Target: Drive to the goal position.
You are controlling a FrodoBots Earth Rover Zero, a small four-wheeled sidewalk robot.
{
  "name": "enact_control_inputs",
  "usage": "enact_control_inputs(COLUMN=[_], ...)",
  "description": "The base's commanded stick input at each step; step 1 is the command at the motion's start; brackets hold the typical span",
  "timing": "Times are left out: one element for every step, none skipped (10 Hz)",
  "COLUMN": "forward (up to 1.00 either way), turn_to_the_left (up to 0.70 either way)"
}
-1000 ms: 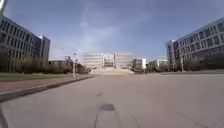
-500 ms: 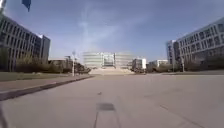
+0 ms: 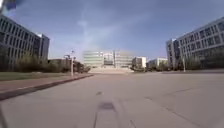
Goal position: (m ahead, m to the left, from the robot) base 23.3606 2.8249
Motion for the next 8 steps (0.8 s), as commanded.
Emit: enact_control_inputs(forward=[0.7, 0.7, 0.7, 0.7, 0.7, 0.7, 0.7, 0.7], turn_to_the_left=[0.0, 0.0, 0.0, 0.0, 0.0, 0.0, 0.0, 0.0])
